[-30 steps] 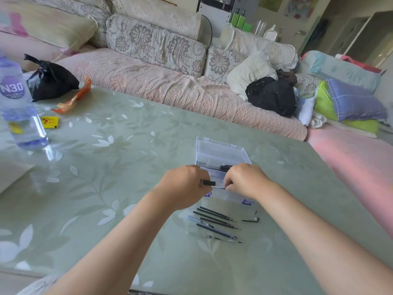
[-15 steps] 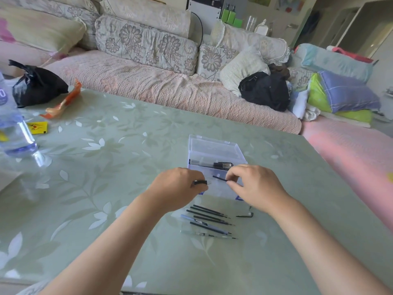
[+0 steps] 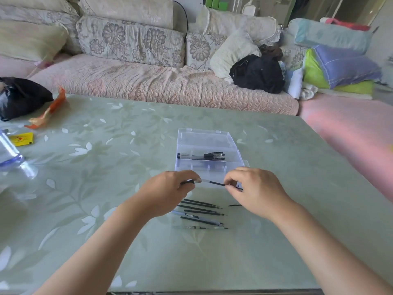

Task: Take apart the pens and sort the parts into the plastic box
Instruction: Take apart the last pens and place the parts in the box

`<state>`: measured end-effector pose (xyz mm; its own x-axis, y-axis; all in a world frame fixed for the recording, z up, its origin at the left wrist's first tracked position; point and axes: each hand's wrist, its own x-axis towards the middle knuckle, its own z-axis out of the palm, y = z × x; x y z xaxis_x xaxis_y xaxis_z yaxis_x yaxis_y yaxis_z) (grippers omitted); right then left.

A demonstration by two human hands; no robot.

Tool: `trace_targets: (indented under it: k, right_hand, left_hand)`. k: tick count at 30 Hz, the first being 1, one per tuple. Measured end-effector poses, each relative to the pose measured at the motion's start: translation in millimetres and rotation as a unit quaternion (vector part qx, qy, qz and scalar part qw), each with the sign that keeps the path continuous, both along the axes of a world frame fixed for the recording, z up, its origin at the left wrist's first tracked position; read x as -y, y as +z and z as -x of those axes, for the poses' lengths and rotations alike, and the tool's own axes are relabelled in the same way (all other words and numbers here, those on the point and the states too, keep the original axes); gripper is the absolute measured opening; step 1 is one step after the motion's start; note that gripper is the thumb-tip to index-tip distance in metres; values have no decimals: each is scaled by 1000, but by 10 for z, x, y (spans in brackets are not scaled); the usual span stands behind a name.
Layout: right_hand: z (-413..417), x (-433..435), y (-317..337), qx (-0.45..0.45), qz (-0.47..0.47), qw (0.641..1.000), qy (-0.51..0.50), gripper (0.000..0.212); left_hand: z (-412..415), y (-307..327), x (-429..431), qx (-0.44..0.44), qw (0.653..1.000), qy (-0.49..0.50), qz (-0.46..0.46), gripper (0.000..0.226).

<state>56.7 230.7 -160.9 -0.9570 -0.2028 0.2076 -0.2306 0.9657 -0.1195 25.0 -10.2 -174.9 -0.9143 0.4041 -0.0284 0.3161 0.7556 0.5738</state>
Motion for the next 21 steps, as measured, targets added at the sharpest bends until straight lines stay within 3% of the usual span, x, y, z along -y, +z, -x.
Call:
trace_targets:
  k: [15,21]
  right_hand:
    - [-6,-30,28,14,-1,999,32,10]
    - [1,-48,11,-26,-24,998,51,4]
  left_hand:
    - [8,-37,-25,49,997,-6,-57,28]
    - [4,-37,0,43,998,-19,-36,25]
